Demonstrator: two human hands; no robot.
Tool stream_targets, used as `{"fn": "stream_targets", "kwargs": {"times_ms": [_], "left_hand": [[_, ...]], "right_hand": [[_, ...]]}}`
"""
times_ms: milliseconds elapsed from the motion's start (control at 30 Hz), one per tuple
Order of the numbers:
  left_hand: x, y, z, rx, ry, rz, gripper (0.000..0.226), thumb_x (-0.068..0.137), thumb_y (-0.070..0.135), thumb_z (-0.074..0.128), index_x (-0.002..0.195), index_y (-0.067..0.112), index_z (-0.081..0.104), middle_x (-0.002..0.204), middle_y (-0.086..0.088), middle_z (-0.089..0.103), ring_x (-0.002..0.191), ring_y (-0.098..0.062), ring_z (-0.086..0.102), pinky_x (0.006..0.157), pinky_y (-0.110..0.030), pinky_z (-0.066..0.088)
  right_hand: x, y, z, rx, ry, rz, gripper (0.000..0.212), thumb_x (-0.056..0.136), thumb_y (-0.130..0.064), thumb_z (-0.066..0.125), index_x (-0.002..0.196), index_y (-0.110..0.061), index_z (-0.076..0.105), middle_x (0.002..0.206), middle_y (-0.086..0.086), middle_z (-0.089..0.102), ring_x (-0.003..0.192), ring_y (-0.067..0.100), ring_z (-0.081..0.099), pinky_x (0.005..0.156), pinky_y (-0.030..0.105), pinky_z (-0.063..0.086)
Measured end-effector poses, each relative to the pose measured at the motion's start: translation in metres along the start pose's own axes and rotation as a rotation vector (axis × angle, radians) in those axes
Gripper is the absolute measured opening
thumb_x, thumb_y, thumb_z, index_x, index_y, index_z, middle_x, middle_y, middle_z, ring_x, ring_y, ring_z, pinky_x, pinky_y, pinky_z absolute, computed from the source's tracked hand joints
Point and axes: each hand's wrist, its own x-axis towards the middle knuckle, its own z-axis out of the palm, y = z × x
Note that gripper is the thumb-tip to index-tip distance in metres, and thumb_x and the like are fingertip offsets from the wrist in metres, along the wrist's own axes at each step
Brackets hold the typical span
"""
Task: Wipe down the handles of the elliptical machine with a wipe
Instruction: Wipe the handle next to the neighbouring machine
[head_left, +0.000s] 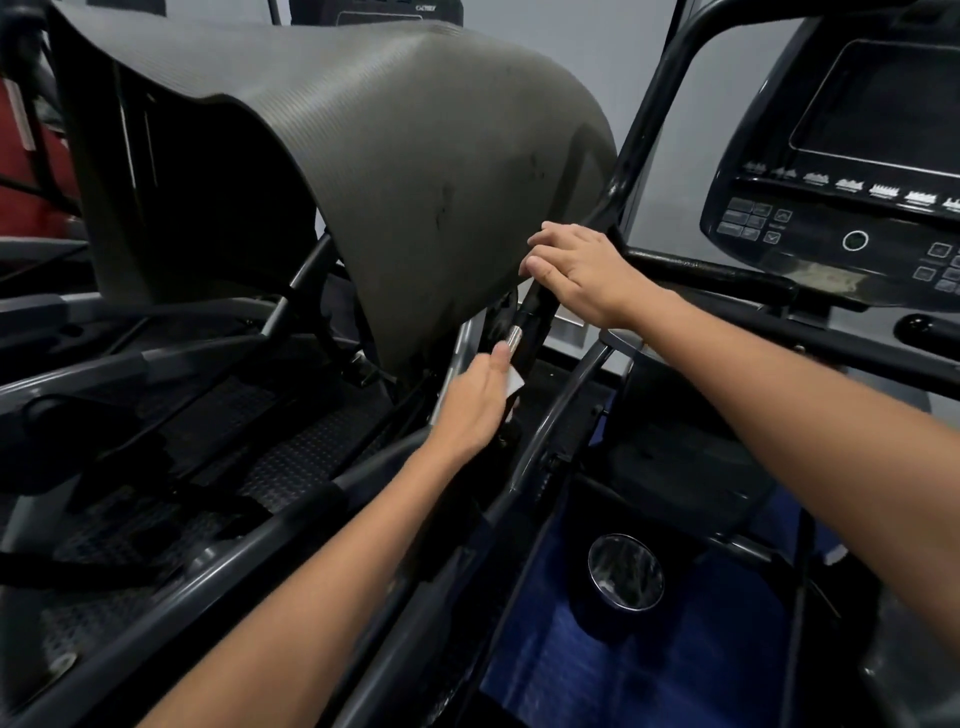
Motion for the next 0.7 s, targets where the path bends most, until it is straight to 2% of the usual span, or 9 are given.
{"fn": "stream_targets", "kwargs": {"times_ms": [67, 200, 267, 367, 467, 533, 567, 633, 700], "left_hand": [[-0.019, -0.021, -0.004, 0.02, -0.054, 0.025, 0.058, 0.101, 0.059, 0.031, 0.087, 0.009, 0.056, 0.082, -0.004, 0.069, 0.079, -0.016, 0.065, 0.075, -0.033, 0.047], [-0.047, -0.058, -0.006, 0.2, -0.111, 0.07, 0.035, 0.096, 0.05, 0.053, 0.104, 0.017, 0.044, 0.092, 0.006, 0.061, 0.088, -0.016, 0.061, 0.076, -0.032, 0.046], [-0.05, -0.059, 0.002, 0.26, -0.013, 0.112, 0.039, 0.095, 0.042, 0.059, 0.114, 0.013, 0.043, 0.106, -0.001, 0.059, 0.099, -0.022, 0.059, 0.079, -0.029, 0.043], [-0.034, -0.041, 0.019, 0.367, 0.135, 0.184, 0.06, 0.093, 0.043, 0.062, 0.133, 0.004, 0.04, 0.126, -0.011, 0.056, 0.112, -0.026, 0.057, 0.09, -0.033, 0.049], [-0.007, -0.015, 0.023, 0.436, 0.178, 0.204, 0.059, 0.093, 0.046, 0.061, 0.127, 0.003, 0.042, 0.118, -0.014, 0.06, 0.101, -0.031, 0.062, 0.079, -0.036, 0.049], [0.012, -0.001, 0.015, 0.363, 0.108, 0.195, 0.05, 0.093, 0.049, 0.061, 0.113, 0.007, 0.044, 0.103, -0.01, 0.064, 0.087, -0.029, 0.062, 0.069, -0.033, 0.043], [0.022, 0.005, 0.009, 0.291, 0.021, 0.158, 0.047, 0.093, 0.052, 0.06, 0.106, 0.009, 0.045, 0.095, -0.005, 0.065, 0.082, -0.024, 0.062, 0.067, -0.031, 0.041], [0.038, 0.01, -0.005, 0.111, -0.189, 0.078, 0.051, 0.093, 0.058, 0.056, 0.095, 0.007, 0.055, 0.085, -0.002, 0.07, 0.079, -0.018, 0.067, 0.073, -0.033, 0.05], [0.039, 0.008, -0.011, -0.126, -0.338, -0.001, 0.063, 0.094, 0.065, 0.046, 0.09, 0.004, 0.065, 0.086, -0.012, 0.073, 0.078, -0.022, 0.07, 0.082, -0.042, 0.054]], "right_hand": [[0.0, 0.0, 0.004, 0.036, 0.031, 0.025, 0.048, 0.106, -0.044, 0.022, 0.117, -0.029, 0.066, 0.139, -0.005, 0.051, 0.146, 0.021, 0.027, 0.118, 0.038, 0.017], [0.0, -0.006, 0.012, 0.045, 0.118, 0.049, 0.051, 0.103, -0.045, 0.021, 0.108, -0.026, 0.068, 0.119, -0.005, 0.059, 0.133, 0.023, 0.041, 0.114, 0.039, 0.025], [0.0, -0.009, 0.014, 0.021, 0.163, 0.045, 0.054, 0.102, -0.047, 0.019, 0.105, -0.025, 0.068, 0.111, -0.003, 0.06, 0.122, 0.022, 0.047, 0.111, 0.038, 0.028], [0.002, -0.007, 0.014, -0.008, 0.151, 0.043, 0.054, 0.101, -0.047, 0.018, 0.107, -0.027, 0.068, 0.11, -0.004, 0.06, 0.121, 0.022, 0.047, 0.11, 0.036, 0.029], [0.005, -0.001, 0.007, -0.043, 0.089, 0.023, 0.055, 0.101, -0.051, 0.015, 0.108, -0.033, 0.067, 0.11, -0.008, 0.059, 0.119, 0.019, 0.049, 0.109, 0.036, 0.03], [0.007, 0.002, 0.002, -0.032, 0.027, 0.034, 0.049, 0.104, -0.048, 0.019, 0.11, -0.037, 0.066, 0.112, -0.009, 0.059, 0.125, 0.017, 0.045, 0.11, 0.035, 0.025], [0.009, 0.002, 0.0, -0.02, 0.001, 0.039, 0.046, 0.106, -0.045, 0.021, 0.111, -0.037, 0.067, 0.113, -0.009, 0.059, 0.127, 0.017, 0.043, 0.11, 0.034, 0.022], [0.011, 0.001, -0.003, -0.007, -0.015, 0.041, 0.044, 0.107, -0.041, 0.024, 0.112, -0.037, 0.067, 0.114, -0.008, 0.059, 0.129, 0.018, 0.043, 0.11, 0.035, 0.021], [0.012, 0.0, -0.003, -0.009, -0.01, 0.05, 0.044, 0.107, -0.041, 0.025, 0.112, -0.036, 0.068, 0.115, -0.007, 0.06, 0.129, 0.018, 0.043, 0.111, 0.035, 0.021]]}}
